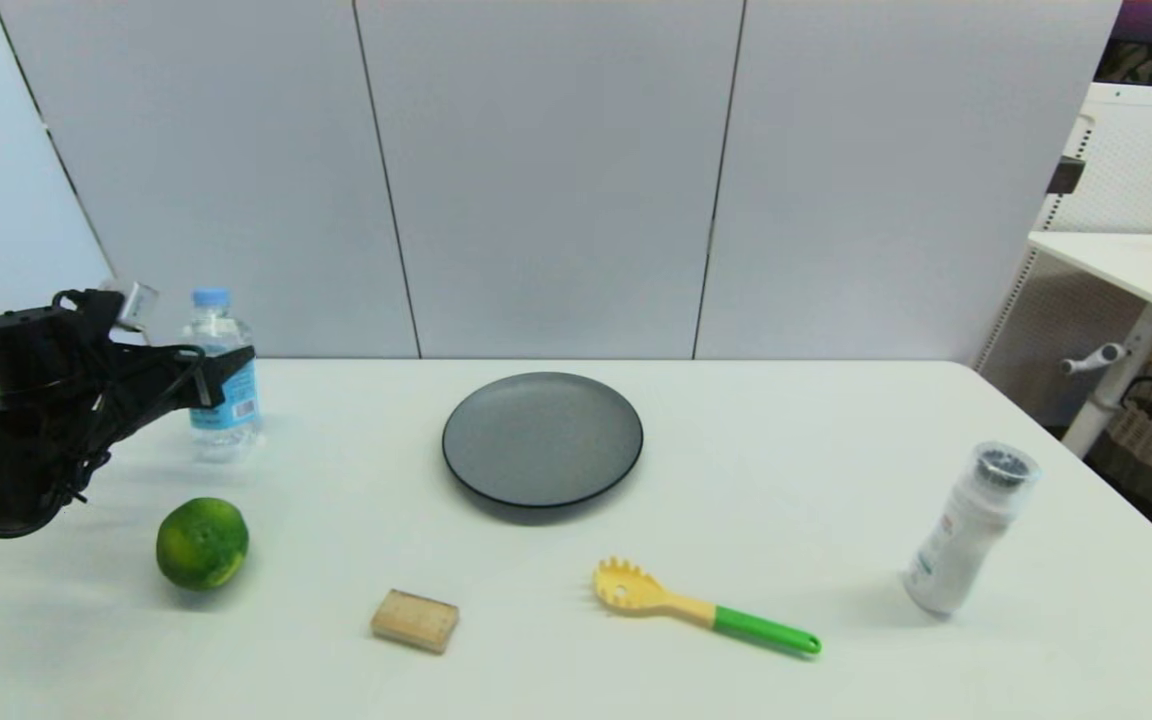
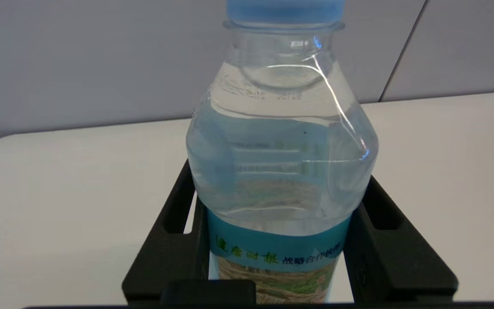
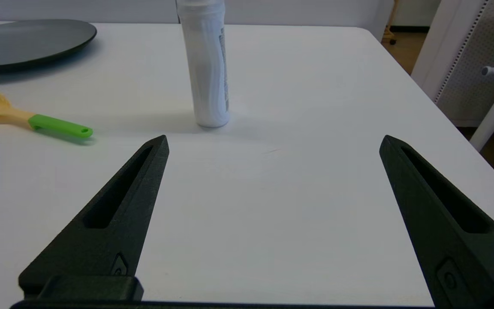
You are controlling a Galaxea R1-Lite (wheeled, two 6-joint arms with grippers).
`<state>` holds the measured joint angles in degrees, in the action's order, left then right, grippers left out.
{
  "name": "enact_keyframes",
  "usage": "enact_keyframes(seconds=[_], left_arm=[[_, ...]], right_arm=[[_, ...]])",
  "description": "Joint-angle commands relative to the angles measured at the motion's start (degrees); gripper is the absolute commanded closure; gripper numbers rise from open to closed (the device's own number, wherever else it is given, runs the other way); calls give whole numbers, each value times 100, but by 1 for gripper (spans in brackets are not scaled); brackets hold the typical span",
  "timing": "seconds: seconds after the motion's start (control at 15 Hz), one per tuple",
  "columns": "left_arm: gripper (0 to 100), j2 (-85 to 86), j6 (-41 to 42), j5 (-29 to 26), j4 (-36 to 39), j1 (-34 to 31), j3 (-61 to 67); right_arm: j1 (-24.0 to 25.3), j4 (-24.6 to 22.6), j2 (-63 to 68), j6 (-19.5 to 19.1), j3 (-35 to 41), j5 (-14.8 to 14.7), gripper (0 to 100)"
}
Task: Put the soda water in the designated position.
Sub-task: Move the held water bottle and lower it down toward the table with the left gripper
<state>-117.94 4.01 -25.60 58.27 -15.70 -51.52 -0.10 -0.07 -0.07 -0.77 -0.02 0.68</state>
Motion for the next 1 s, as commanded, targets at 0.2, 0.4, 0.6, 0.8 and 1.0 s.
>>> enact_keyframes(seconds=[0.2,0.4,0.6,0.8,1.0], left_arm=[[100,1546,-260,-15,-659,507,-201],[100,2241,-304,222,-1222,1148,-385],[100,2768,-542,1286,-1529,2475,-482],[100,3032,-542,2367,-2030,3855,-491],[100,2882,-550,3061,-2030,5051,-614]], right_arm=[[1,-1,7,-2,2,2,0],[1,-1,7,-2,-6,2,0],[1,-1,7,-2,2,2,0],[1,-1,7,-2,2,2,0],[10,-1,7,-2,2,2,0]])
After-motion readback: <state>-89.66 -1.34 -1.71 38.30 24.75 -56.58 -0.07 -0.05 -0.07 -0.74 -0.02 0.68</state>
